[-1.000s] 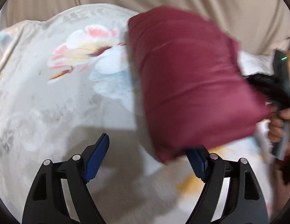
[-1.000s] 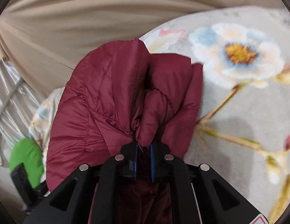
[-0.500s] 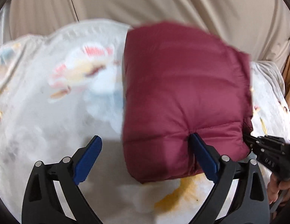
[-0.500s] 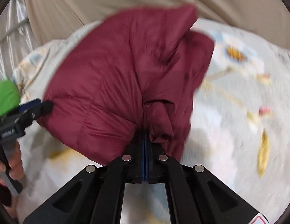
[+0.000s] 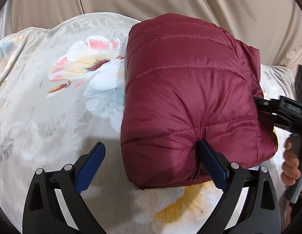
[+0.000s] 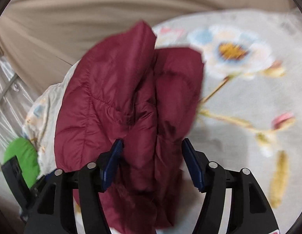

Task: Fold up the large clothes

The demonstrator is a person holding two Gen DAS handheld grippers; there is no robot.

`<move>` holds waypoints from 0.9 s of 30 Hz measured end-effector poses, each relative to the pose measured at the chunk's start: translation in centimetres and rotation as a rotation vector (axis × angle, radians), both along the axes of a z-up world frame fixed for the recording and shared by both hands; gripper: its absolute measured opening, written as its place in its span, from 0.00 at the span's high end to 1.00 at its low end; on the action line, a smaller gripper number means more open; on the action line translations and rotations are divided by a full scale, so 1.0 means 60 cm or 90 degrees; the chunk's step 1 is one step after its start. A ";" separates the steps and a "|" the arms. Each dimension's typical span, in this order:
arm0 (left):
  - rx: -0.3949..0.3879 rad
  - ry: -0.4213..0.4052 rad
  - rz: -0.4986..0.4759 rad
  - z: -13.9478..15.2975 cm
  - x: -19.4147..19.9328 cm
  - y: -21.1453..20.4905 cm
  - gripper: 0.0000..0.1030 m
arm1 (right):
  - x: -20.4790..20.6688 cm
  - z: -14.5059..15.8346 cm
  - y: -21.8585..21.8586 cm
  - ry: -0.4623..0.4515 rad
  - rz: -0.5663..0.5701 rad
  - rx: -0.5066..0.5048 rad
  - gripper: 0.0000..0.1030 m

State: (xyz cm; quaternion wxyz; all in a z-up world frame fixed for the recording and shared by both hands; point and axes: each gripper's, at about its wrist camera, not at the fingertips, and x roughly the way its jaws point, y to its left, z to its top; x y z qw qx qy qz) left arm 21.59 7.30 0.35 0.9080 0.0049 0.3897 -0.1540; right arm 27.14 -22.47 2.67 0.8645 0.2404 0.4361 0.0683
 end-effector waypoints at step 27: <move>-0.057 -0.047 -0.009 0.053 -0.018 0.004 0.08 | -0.131 0.074 -0.027 -0.143 0.102 -0.148 1.00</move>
